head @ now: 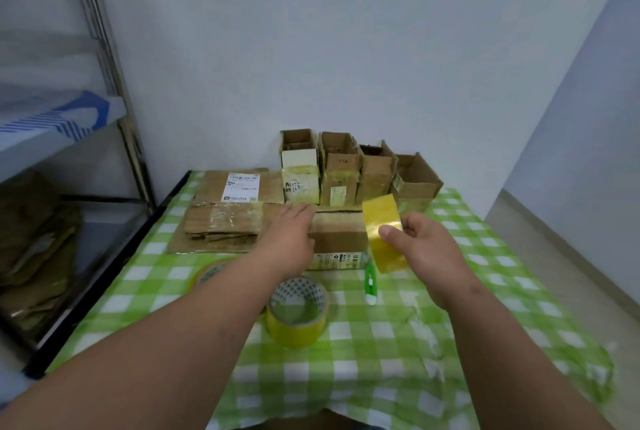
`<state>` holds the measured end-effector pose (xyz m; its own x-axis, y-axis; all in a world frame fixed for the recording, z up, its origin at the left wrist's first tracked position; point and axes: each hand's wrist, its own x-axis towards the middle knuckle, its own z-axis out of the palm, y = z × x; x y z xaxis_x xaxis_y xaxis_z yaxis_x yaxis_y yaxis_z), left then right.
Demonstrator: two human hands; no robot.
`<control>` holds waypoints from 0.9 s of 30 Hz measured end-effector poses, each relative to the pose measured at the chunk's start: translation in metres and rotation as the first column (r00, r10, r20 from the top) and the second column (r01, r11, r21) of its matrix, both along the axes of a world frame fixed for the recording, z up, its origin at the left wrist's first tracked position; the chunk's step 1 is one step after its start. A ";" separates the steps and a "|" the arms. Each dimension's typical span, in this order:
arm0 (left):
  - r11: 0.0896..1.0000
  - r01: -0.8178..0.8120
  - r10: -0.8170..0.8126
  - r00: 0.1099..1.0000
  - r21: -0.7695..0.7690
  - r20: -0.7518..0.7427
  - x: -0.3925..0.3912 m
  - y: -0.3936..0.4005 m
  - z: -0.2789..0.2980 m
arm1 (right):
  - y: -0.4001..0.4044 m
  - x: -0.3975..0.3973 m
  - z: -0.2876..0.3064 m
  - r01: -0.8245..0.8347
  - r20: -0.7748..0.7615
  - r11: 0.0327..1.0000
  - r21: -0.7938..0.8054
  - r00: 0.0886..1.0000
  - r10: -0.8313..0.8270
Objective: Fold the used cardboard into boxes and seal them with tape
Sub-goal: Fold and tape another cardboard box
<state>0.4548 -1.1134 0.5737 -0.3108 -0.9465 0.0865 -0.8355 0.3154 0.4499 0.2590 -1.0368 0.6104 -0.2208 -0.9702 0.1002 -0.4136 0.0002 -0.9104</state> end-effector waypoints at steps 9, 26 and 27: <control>0.991 0.095 -0.132 0.856 -0.098 -0.500 0.006 0.025 0.017 | -0.011 0.026 -0.014 -0.025 0.092 0.997 -0.079 0.995 0.032; 0.943 -0.105 -0.054 0.888 -0.315 -0.458 0.019 0.059 0.034 | 0.008 0.068 -0.009 -0.203 0.107 0.977 -0.063 0.972 0.208; 0.942 -0.104 -0.048 0.901 -0.320 -0.432 0.019 0.060 0.035 | 0.009 0.068 -0.009 -0.219 0.096 0.974 -0.050 0.970 0.223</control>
<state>0.4737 -1.0538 0.6091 -0.1453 -0.8479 0.5098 -0.5951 0.4866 0.6396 0.3268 -1.0275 0.6009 -0.0118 -0.9919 0.1269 -0.3059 -0.1172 -0.9448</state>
